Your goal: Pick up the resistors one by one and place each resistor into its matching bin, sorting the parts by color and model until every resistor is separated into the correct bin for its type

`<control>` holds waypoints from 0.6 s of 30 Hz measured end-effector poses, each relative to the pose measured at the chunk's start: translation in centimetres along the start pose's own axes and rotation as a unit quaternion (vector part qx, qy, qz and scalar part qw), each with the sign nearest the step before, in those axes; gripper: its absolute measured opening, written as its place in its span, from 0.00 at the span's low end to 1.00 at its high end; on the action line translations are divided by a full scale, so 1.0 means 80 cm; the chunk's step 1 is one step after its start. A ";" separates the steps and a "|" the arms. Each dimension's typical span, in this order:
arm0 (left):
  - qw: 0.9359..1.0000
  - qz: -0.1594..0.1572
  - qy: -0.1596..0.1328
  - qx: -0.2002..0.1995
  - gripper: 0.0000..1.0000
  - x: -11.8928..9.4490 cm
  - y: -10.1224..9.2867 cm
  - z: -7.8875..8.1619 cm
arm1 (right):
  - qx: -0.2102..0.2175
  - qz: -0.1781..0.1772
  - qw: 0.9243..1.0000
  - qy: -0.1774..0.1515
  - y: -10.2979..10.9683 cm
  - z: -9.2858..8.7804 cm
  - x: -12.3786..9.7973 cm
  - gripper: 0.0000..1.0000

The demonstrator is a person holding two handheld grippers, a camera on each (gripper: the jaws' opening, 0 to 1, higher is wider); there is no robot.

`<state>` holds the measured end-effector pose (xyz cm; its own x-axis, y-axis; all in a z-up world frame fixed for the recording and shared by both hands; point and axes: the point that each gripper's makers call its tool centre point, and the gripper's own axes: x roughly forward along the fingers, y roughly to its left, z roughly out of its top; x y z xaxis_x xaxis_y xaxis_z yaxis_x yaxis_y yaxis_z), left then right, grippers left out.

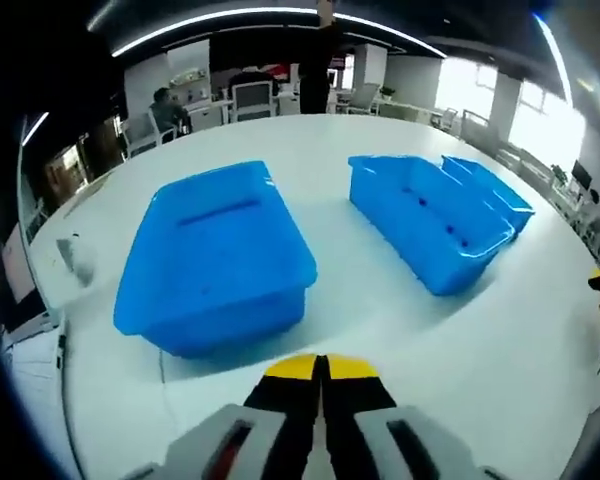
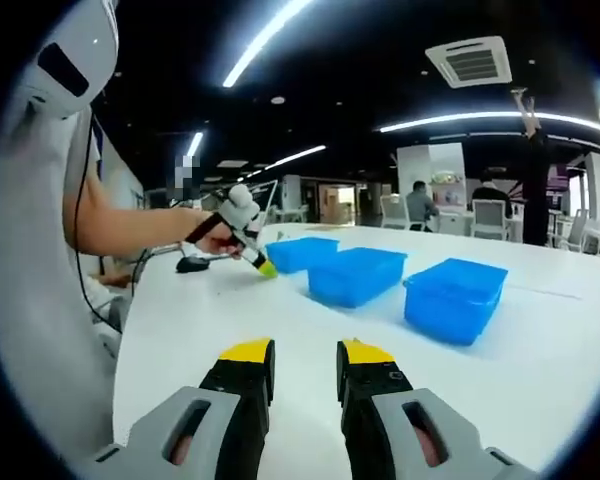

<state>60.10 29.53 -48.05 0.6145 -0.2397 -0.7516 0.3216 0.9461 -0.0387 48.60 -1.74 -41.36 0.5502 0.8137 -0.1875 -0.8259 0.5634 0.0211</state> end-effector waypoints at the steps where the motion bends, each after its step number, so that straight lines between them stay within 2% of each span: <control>1: 1.000 -0.001 0.000 0.003 0.04 0.000 0.000 0.000 | 0.000 -0.001 1.000 0.002 -0.002 -0.002 -0.001 0.27; 5: 1.000 -0.025 0.009 0.011 0.04 -0.005 -0.008 -0.005 | 0.003 -0.004 1.000 0.001 -0.007 -0.003 -0.003 0.27; 8: 0.999 -0.043 0.010 0.018 0.04 -0.011 -0.004 -0.011 | 0.003 -0.008 1.000 -0.001 -0.008 -0.001 -0.006 0.27; 11: 0.998 -0.064 -0.011 0.017 0.04 -0.021 -0.004 -0.002 | 0.004 -0.010 1.000 0.001 -0.008 -0.003 -0.006 0.27; 13: 0.994 -0.089 -0.054 0.020 0.04 -0.032 -0.006 0.020 | 0.003 -0.012 1.000 0.004 -0.006 -0.004 -0.005 0.27; 14: 0.992 -0.098 -0.074 0.007 0.04 -0.039 -0.004 0.031 | 0.003 -0.012 1.000 0.004 -0.005 -0.004 -0.005 0.27; 15: 0.991 -0.101 -0.088 -0.010 0.04 -0.045 0.001 0.041 | 0.002 -0.011 1.000 0.005 -0.003 -0.003 -0.004 0.27; 16: 0.991 -0.089 -0.099 -0.011 0.04 -0.050 0.015 0.051 | 0.001 -0.010 1.000 0.005 0.000 -0.002 -0.004 0.27; 18: 0.995 -0.060 -0.074 -0.013 0.04 -0.052 0.030 0.046 | -0.003 -0.010 1.000 0.006 0.004 0.001 -0.003 0.27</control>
<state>60.98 31.95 -42.62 0.6722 -0.3786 -0.6362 0.3818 0.9135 -0.1403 48.19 -1.71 -41.22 0.5647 0.8009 -0.1993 -0.8159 0.5780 0.0107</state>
